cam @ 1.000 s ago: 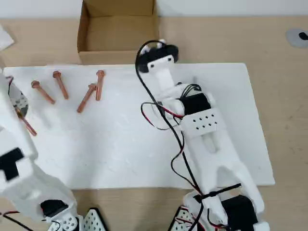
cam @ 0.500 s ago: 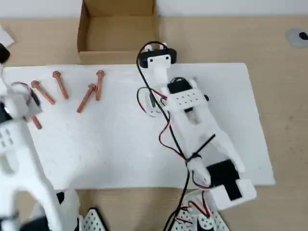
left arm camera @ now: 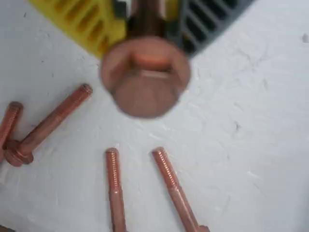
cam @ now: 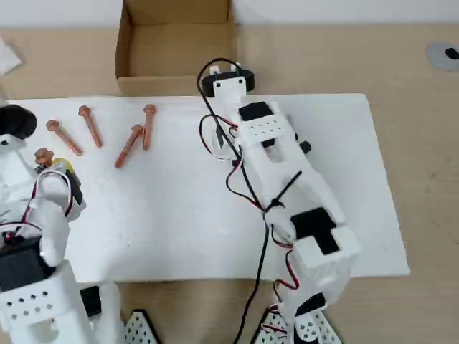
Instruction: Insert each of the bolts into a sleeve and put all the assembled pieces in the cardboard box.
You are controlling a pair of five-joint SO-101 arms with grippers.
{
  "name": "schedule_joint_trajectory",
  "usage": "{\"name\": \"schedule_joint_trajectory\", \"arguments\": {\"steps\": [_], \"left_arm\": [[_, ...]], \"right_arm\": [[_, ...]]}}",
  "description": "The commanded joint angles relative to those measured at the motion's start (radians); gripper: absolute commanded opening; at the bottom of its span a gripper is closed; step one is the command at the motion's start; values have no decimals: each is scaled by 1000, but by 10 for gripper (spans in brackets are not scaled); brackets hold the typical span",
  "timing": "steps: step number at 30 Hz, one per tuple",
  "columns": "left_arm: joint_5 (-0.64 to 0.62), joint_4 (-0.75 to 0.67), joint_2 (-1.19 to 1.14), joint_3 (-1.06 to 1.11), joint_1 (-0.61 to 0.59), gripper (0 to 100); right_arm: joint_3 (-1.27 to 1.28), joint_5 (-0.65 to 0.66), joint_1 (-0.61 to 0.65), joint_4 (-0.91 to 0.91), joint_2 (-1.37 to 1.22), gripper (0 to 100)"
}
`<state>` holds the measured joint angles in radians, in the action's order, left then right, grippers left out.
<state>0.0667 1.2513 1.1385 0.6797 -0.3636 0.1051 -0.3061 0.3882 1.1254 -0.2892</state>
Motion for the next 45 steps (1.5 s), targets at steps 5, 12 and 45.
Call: {"name": "schedule_joint_trajectory", "arguments": {"steps": [5, 12, 45], "left_arm": [[9, -20, 22, -5, 12, 7], [9, -20, 25, -5, 12, 7], [-101, 14, 30, -97, 2, 6]], "right_arm": [[-62, -3, 12, 3, -47, 224], [-67, -3, 12, 3, -61, 224], [-305, 276, 54, 290, 64, 12]]}}
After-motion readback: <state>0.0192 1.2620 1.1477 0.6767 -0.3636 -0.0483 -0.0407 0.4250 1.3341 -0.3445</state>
